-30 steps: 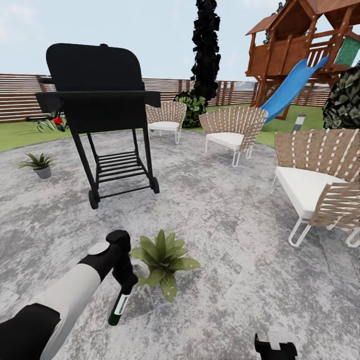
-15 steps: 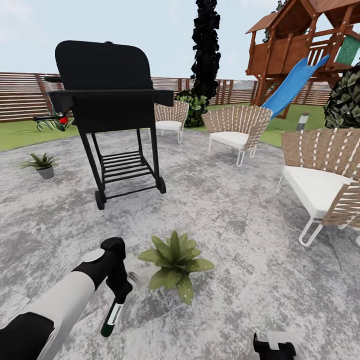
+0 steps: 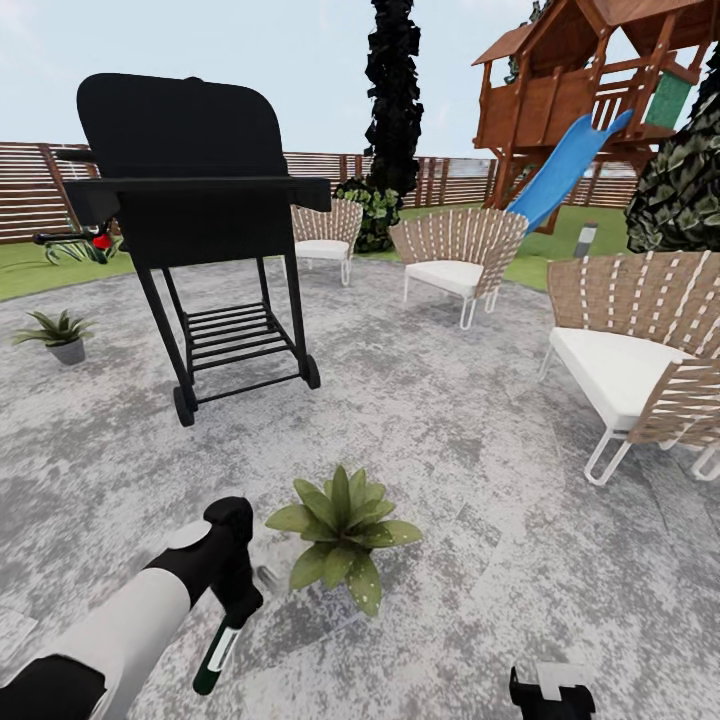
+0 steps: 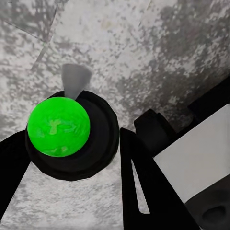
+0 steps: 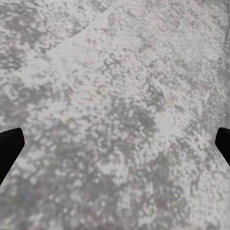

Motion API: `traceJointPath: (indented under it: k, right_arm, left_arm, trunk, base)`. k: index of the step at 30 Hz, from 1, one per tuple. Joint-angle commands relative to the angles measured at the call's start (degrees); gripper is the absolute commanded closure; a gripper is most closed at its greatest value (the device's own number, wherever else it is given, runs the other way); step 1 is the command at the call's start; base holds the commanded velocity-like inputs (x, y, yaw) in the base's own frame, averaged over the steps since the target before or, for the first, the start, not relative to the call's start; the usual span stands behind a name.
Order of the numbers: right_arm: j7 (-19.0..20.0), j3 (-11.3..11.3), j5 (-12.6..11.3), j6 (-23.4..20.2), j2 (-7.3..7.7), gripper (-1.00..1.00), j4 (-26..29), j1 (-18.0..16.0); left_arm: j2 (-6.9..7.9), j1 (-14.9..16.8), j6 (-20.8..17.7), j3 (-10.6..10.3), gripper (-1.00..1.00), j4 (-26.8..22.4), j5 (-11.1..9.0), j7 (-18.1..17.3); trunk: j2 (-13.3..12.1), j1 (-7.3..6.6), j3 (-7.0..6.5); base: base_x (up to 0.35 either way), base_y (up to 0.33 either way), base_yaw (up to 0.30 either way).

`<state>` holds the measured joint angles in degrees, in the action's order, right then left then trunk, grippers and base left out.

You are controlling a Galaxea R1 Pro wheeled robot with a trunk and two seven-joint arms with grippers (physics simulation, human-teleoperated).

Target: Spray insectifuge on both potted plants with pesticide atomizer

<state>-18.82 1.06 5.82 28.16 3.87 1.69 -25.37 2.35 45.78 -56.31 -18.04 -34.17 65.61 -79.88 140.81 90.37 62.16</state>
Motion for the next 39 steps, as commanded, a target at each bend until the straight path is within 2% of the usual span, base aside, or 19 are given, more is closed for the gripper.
traceJointPath:
  k: [1,8,12,14,16,18,20,26,33,39]
  right_arm:
    - [-0.5,0.1,0.6,0.0,0.02,-1.0,0.0,0.0]
    - [-0.5,0.1,0.6,0.0,0.09,-1.0,0.0,0.0]
    - [-0.5,0.1,0.6,0.0,0.09,-1.0,0.0,0.0]
    - [-0.6,0.1,0.6,0.0,0.09,-1.0,0.1,0.0]
    - [-0.6,0.0,0.6,0.0,0.09,-1.0,0.1,0.0]
    - [-0.5,0.0,0.5,0.0,0.09,-1.0,0.1,0.0]
    - [-0.5,0.0,0.5,0.0,0.05,-1.0,0.1,0.0]
    - [-0.5,0.1,0.5,0.0,0.01,-1.0,0.1,0.0]
    - [-0.5,0.1,0.5,0.0,0.0,-1.0,0.1,0.0]
    - [-0.5,0.1,0.5,0.0,0.0,-1.0,0.1,0.0]
  left_arm:
    - [0.04,0.1,-0.6,-0.3,1.0,-0.4,0.4,-0.6]
    - [0.11,0.2,-0.9,-0.4,1.0,-6.1,1.0,-0.1]
    - [0.92,0.0,-0.9,-0.2,1.0,-5.5,0.6,3.4]
    - [0.95,-0.2,-0.9,-0.2,1.0,-5.0,0.4,4.0]
    - [0.55,-1.3,-0.9,-0.3,1.0,-4.7,0.2,4.3]
    - [0.06,-3.7,-0.9,-0.3,1.0,-4.7,0.2,4.9]
    - [0.47,-4.6,-0.9,-0.1,1.0,-5.0,0.2,5.6]
    - [0.97,-4.7,-0.9,2.2,1.0,-5.2,0.3,7.5]
    - [0.58,-4.8,-0.9,2.3,1.0,-4.6,0.2,10.8]
    - [0.03,-4.8,-0.9,2.2,1.0,-4.5,0.0,11.5]
  trunk:
    - [0.0,-0.01,0.05]
    - [0.0,-0.01,0.05]
    - [0.0,-0.01,0.05]
    - [0.0,-0.01,0.05]
    - [0.0,-0.01,0.05]
    - [0.0,-0.01,0.05]
    - [0.0,-0.01,0.05]
    - [0.0,-0.01,0.05]
    - [0.0,-0.01,0.05]
    - [0.0,-0.01,0.05]
  base:
    - [0.0,0.0,0.0]
    - [0.0,0.0,0.0]
    - [0.0,0.0,0.0]
    - [0.0,0.0,-0.004]
    - [0.0,0.0,-0.096]
    - [0.0,0.0,-0.223]
    - [0.0,0.0,-0.258]
    - [-0.069,0.085,-0.14]
    - [0.042,0.309,-0.091]
    - [0.216,0.248,-0.113]
